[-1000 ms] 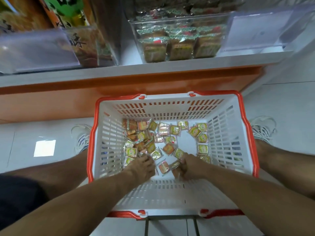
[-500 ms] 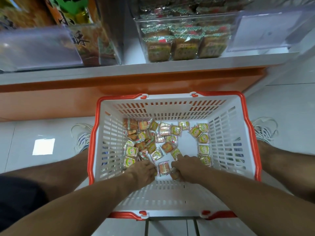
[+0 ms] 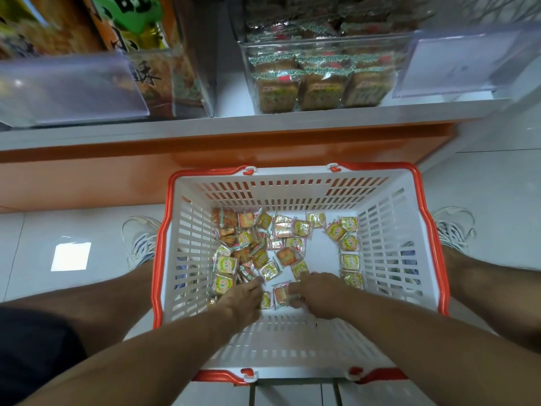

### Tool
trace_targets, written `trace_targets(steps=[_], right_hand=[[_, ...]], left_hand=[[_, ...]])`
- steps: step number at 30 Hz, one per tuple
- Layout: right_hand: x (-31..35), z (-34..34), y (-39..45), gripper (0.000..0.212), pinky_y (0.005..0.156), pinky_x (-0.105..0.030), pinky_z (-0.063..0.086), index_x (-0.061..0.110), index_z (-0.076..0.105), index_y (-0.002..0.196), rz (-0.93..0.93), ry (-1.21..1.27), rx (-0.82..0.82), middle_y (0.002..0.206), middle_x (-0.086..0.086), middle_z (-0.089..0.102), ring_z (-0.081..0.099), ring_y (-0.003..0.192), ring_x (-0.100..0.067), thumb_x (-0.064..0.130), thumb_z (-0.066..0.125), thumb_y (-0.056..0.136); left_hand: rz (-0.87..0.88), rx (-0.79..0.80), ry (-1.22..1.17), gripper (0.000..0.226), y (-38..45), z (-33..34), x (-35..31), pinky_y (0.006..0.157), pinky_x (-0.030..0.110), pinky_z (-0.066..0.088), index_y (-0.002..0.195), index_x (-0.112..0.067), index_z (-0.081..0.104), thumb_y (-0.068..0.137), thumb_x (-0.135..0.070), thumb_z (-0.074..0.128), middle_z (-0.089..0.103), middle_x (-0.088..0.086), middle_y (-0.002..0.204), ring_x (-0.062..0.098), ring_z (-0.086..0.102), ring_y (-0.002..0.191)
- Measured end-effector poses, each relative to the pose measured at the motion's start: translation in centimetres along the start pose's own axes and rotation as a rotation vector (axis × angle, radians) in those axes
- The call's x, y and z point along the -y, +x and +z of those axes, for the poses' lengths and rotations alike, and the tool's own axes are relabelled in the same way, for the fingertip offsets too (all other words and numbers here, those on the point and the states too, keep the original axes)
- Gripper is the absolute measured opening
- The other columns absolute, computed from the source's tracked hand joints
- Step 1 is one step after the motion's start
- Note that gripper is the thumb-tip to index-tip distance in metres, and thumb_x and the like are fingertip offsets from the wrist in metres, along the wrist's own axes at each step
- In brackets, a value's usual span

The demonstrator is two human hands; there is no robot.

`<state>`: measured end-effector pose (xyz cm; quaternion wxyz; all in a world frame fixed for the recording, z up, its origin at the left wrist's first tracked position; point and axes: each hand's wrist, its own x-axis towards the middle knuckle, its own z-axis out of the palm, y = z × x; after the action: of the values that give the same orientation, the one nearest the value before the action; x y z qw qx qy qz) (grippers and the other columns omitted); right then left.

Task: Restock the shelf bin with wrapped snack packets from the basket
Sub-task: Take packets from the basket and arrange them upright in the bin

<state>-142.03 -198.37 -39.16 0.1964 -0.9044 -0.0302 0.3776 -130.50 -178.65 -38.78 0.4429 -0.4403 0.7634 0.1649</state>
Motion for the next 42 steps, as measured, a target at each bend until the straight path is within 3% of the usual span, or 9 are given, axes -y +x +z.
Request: trace_targets(steps=[7, 10, 14, 18, 23, 26, 31, 39, 42], right_hand=[[-1.0, -3.7, -0.2, 0.046, 0.077, -0.029, 0.047, 0.031, 0.051, 0.135, 0.120, 0.489, -0.051, 0.105, -0.001, 0.057, 0.063, 0.096, -0.022, 0.039, 0.065, 0.092], [-1.0, -5.5, -1.0, 0.061, 0.064, -0.015, 0.045, 0.038, 0.040, 0.147, 0.175, 0.638, -0.061, 0.098, 0.006, 0.063, 0.059, 0.076, -0.001, 0.033, 0.067, 0.093], [-1.0, -11.1, -3.5, 0.075, 0.065, -0.019, 0.047, 0.031, 0.029, 0.156, 0.207, 0.652, -0.038, 0.122, -0.002, 0.063, 0.059, 0.086, -0.012, 0.031, 0.069, 0.093], [0.6, -19.6, -8.3, 0.028, 0.072, -0.038, 0.060, 0.039, 0.053, 0.113, 0.095, 0.638, -0.069, 0.109, -0.008, 0.065, 0.065, 0.087, -0.020, 0.029, 0.070, 0.093], [4.3, -28.1, -16.2, 0.025, 0.066, -0.033, 0.061, 0.024, 0.056, 0.106, -0.031, 0.660, -0.233, 0.098, -0.009, 0.064, 0.067, 0.088, -0.021, 0.034, 0.072, 0.091], [6.4, -31.1, -20.0, 0.034, 0.084, -0.060, 0.057, 0.019, 0.056, 0.118, -0.143, 0.760, -0.352, 0.113, -0.017, 0.066, 0.069, 0.100, -0.030, 0.037, 0.069, 0.093], [8.3, -33.2, -22.7, 0.020, 0.052, -0.036, 0.057, 0.030, 0.057, 0.116, -0.225, 0.897, -0.555, 0.099, -0.012, 0.064, 0.064, 0.078, -0.010, 0.030, 0.064, 0.097], [7.6, -34.0, -22.5, 0.014, 0.047, -0.035, 0.056, 0.032, 0.063, 0.106, -0.199, 0.938, -0.822, 0.094, -0.004, 0.070, 0.065, 0.074, -0.028, 0.030, 0.069, 0.094], [6.7, -33.9, -23.0, 0.020, 0.060, -0.019, 0.049, 0.043, 0.057, 0.103, -0.155, 0.509, -1.063, 0.094, 0.017, 0.068, 0.063, 0.075, -0.004, 0.047, 0.067, 0.086]], left_hand=[[-0.012, -0.140, -0.419, 0.054, -1.9, -1.1, 1.9, 0.116, 0.052, 0.039, 0.151, -0.018, 0.042, 0.100, -0.011, 0.060, 0.044, 0.018, 0.152, 0.039, 0.043, 0.139], [-0.192, -0.175, -0.964, 0.042, -3.4, -2.7, 3.4, 0.102, 0.047, 0.052, 0.139, -0.024, 0.051, 0.099, -0.014, 0.058, 0.053, 0.011, 0.138, 0.033, 0.057, 0.122], [-0.453, -0.244, -1.781, 0.027, -5.8, -5.2, 7.0, 0.081, 0.033, 0.054, 0.114, -0.024, 0.060, 0.091, -0.020, 0.073, 0.069, 0.005, 0.110, 0.021, 0.067, 0.094], [-0.469, -0.392, -2.211, 0.021, -10.4, -8.6, 12.0, 0.076, 0.041, 0.057, 0.110, -0.014, 0.063, 0.091, -0.015, 0.073, 0.068, 0.011, 0.089, 0.024, 0.063, 0.075], [-0.197, -0.642, -2.321, 0.017, -18.1, -15.4, 16.0, 0.058, 0.029, 0.055, 0.100, -0.021, 0.066, 0.087, -0.011, 0.069, 0.067, -0.002, 0.074, 0.011, 0.063, 0.062], [-0.050, -0.798, -2.259, 0.019, -22.6, -19.3, 16.8, 0.059, 0.028, 0.056, 0.093, -0.033, 0.075, 0.080, -0.020, 0.070, 0.070, -0.002, 0.079, 0.011, 0.064, 0.066], [-0.089, -1.039, -2.204, 0.031, -26.3, -22.5, 17.4, 0.067, 0.033, 0.059, 0.107, -0.036, 0.073, 0.077, -0.029, 0.071, 0.075, 0.000, 0.100, 0.011, 0.069, 0.085], [-0.169, -1.177, -2.390, 0.030, -26.8, -23.3, 18.6, 0.064, 0.031, 0.060, 0.117, -0.030, 0.073, 0.087, -0.024, 0.071, 0.075, 0.008, 0.117, 0.020, 0.073, 0.096], [-0.260, -1.110, -2.612, 0.015, -26.4, -23.4, 19.2, 0.059, 0.032, 0.061, 0.104, -0.013, 0.078, 0.095, -0.017, 0.067, 0.075, 0.012, 0.111, 0.016, 0.075, 0.085]])
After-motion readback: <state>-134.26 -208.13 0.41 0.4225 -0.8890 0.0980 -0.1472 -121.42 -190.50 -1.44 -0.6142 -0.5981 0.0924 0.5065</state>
